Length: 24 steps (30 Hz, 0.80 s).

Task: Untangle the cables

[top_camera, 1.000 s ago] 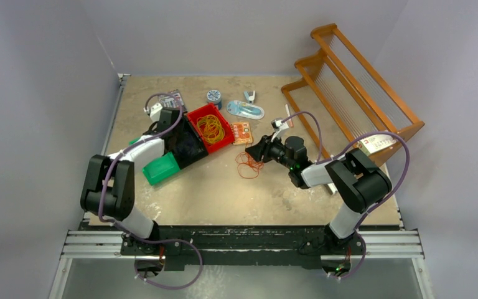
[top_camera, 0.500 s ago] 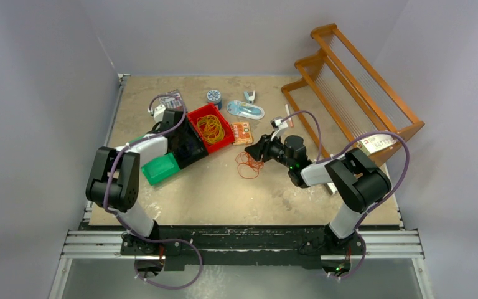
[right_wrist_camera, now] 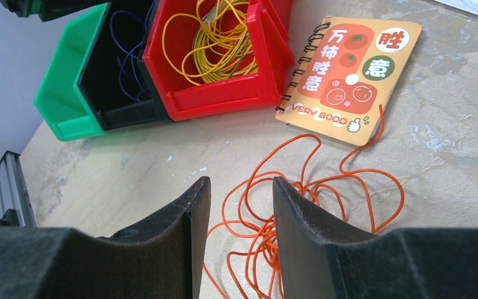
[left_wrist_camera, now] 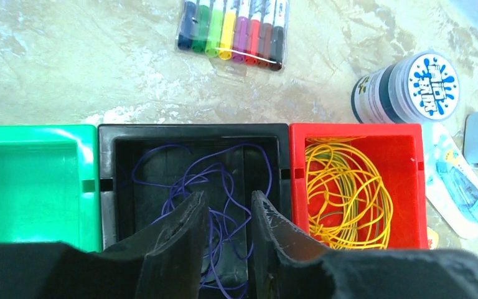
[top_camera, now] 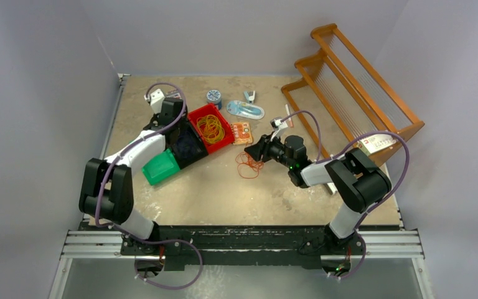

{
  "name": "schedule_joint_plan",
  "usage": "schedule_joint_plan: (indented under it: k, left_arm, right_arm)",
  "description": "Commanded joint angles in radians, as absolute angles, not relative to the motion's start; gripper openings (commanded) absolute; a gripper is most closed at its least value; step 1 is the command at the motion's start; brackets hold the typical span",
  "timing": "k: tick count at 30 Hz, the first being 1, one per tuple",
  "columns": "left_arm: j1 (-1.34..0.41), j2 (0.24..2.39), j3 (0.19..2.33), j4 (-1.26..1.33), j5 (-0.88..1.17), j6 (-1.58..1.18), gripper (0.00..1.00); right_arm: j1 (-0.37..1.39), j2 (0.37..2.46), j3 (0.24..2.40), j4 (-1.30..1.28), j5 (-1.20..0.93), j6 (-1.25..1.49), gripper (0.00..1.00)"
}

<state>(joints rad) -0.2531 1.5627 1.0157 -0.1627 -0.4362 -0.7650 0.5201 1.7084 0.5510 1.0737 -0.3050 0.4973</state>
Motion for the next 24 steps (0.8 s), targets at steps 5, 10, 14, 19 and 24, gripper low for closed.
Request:
schedule_joint_plan:
  k: [5, 10, 14, 19, 24]
  left_arm:
    - [-0.256, 1.480, 1.057, -0.207, -0.521, -0.735, 0.36]
    - [-0.286, 1.447, 1.077, -0.236, -0.528, -0.674, 0.38]
    - [-0.388, 1.418, 1.104, -0.257, -0.579, -0.612, 0.39]
    - [-0.475, 1.384, 1.078, -0.187, -0.469, -0.569, 0.40]
    - [-0.528, 1.402, 1.048, -0.092, -0.289, -0.552, 0.41]
  right_arm:
    - [0.519, 1.664, 0.573, 1.094, -0.309, 0.485, 0.44]
    - [0.519, 1.622, 0.562, 1.069, -0.274, 0.476, 0.44]
    - [0.520, 1.566, 0.567, 0.974, -0.194, 0.469, 0.44]
    - [0.518, 1.496, 0.602, 0.770, -0.046, 0.480, 0.45]
    - [0.488, 1.423, 0.605, 0.615, 0.080, 0.546, 0.47]
